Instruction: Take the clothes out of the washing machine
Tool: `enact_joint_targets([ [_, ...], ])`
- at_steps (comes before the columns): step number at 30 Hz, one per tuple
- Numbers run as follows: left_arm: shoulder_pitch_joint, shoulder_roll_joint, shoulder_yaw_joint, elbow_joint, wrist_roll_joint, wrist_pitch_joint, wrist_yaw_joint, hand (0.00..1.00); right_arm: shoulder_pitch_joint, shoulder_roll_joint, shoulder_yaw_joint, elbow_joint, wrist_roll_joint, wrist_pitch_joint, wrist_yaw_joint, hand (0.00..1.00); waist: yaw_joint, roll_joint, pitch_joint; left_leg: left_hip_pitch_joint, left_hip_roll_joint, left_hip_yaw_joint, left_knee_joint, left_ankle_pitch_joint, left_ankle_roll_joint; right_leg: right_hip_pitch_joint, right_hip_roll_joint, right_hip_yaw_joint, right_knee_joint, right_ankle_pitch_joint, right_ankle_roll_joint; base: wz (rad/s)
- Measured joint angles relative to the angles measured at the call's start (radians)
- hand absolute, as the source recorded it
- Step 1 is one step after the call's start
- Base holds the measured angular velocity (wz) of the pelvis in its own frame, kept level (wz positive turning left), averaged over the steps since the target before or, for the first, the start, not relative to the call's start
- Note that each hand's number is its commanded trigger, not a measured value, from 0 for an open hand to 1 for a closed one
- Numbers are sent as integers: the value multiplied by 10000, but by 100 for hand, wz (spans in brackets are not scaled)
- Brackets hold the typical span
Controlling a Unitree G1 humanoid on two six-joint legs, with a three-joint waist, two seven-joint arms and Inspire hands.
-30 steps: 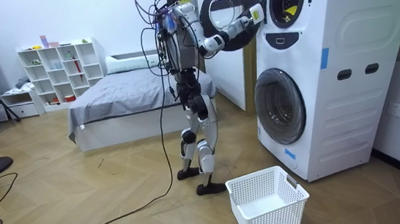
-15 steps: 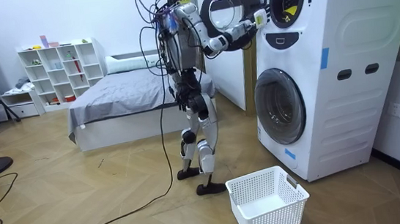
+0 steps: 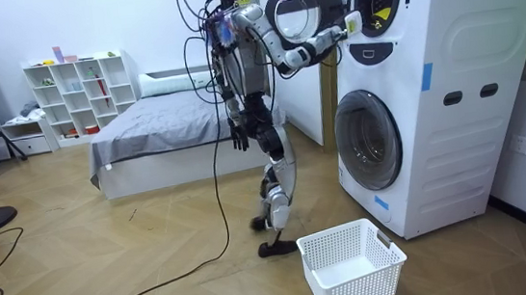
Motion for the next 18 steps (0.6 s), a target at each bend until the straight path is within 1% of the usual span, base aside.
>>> enact_joint_targets([
  [1, 0, 18, 25, 1, 2, -4, -10, 0, -26, -2, 0, -1, 73, 5, 11, 0, 14, -23, -5, -135, -22, -10, -371, 434, 12, 36, -18, 2, -6, -42, -18, -26],
  [2, 46, 60, 159, 0, -1, -12, -49, 0, -51, 7, 7, -2, 184, 9, 49, 0, 45, -54, -33, -164, -19, -17, -995, 1231, 40, 132, -35, 33, -77, -109, 21, -16],
  [3, 69, 129, 209, -4, -4, -36, -97, 0, -79, -7, 5, -2, 295, 8, 44, 0, -9, -193, -123, -38, -122, -25, -1380, 1836, 204, 268, -33, 174, -194, -102, 102, -8],
  [4, 55, 143, 232, -7, -1, -72, -153, 0, -97, -31, 0, -2, 332, 8, 40, 0, -42, -278, -150, 27, -213, -46, -1507, 1983, 322, 284, -84, 188, -221, -133, 142, 0],
  [5, -59, 120, 250, -5, -1, -99, -242, 0, -135, -100, -14, -9, 332, 2, 25, 0, -82, -382, -163, 152, -320, 23, -1440, 1996, 458, 360, -216, 170, -403, -159, 186, 0],
  [6, -146, 99, 240, 10, -11, -97, -307, 0, -139, -104, -30, -216, 323, -30, 27, 0, -176, -429, -179, 205, -475, 61, -1327, 1858, 543, 539, -378, 154, -624, -196, 275, 0],
  [7, -202, 100, 231, 10, -18, -97, -351, 0, -143, -117, -28, -323, 321, -38, 39, 0, -271, -422, -171, 244, -551, 69, -1243, 1752, 583, 664, -447, 132, -682, -215, 322, 0],
  [8, -270, 104, 232, 13, -33, -99, -368, 0, -142, -146, -22, -458, 327, -39, 80, 0, -313, -352, -115, 342, -608, 180, -952, 1490, 658, 903, -559, 150, -684, -244, 401, -4],
  [9, -333, 103, 232, 10, -32, -114, -369, 0, -138, -148, -20, -555, 321, -39, 114, 0, -356, -293, -75, 370, -615, 250, -733, 1305, 689, 1026, -603, 164, -663, -279, 467, -17],
  [10, -491, 111, 273, 2, -79, -118, -369, 0, -138, -149, 35, -724, 305, -44, 175, 0, -418, -190, -44, 376, -683, 378, -433, 967, 756, 1178, -738, 157, -548, -427, 705, -19],
  [11, -555, 132, 272, 2, -148, -113, -368, 0, -139, -159, 49, -795, 315, -116, 220, 0, -532, -118, -22, 447, -800, 538, -436, 732, 811, 1119, -889, 120, -114, -595, 931, -18],
  [12, -644, 139, 277, -8, -143, -111, -369, 0, -44, -186, 108, -985, 315, -132, 362, 0, -685, -108, -18, 634, -907, 597, -512, 598, 898, 916, -1109, 13, 587, -751, 1183, -14],
  [13, -683, 138, 277, -9, -144, -111, -371, 0, 33, -207, 163, -1065, 313, -141, 388, 0, -726, -109, -17, 756, -963, 655, -583, 535, 950, 751, -1236, -43, 1039, -797, 1265, -18],
  [14, -782, 145, 279, -20, -143, -104, -373, 0, 140, -219, 218, -1118, 280, -168, 476, 0, -840, -135, -3, 990, -1105, 842, -650, 430, 1056, 419, -1513, -212, 2091, -826, 1328, -24],
  [15, -964, 156, 278, -84, -103, -76, -374, 0, 206, -267, 237, -1146, 206, -171, 534, 0, -883, -196, 4, 1184, -1234, 976, -658, 297, 1174, 58, -1845, -293, 3125, -809, 1355, -26],
  [16, -1052, 156, 275, -76, -106, -69, -375, 0, 209, -269, 239, -1114, 179, -180, 552, 0, -877, -220, 19, 1285, -1275, 1038, -654, 238, 1238, -89, -1999, -319, 3537, -758, 1433, -24],
  [17, -1127, 165, 181, -54, -146, -64, -376, 0, 240, -273, 240, -969, 184, -237, 572, 0, -896, -200, 26, 1513, -1390, 1013, -642, 127, 1341, -141, -2127, -423, 4042, -578, 1610, -18],
  [18, -1258, 198, 100, -48, -187, -82, -372, 0, 258, -281, 240, -804, 164, -237, 570, 0, -909, -135, 41, 1758, -1401, 971, -659, 27, 1423, -138, -2144, -433, 4375, -255, 1595, -11],
])
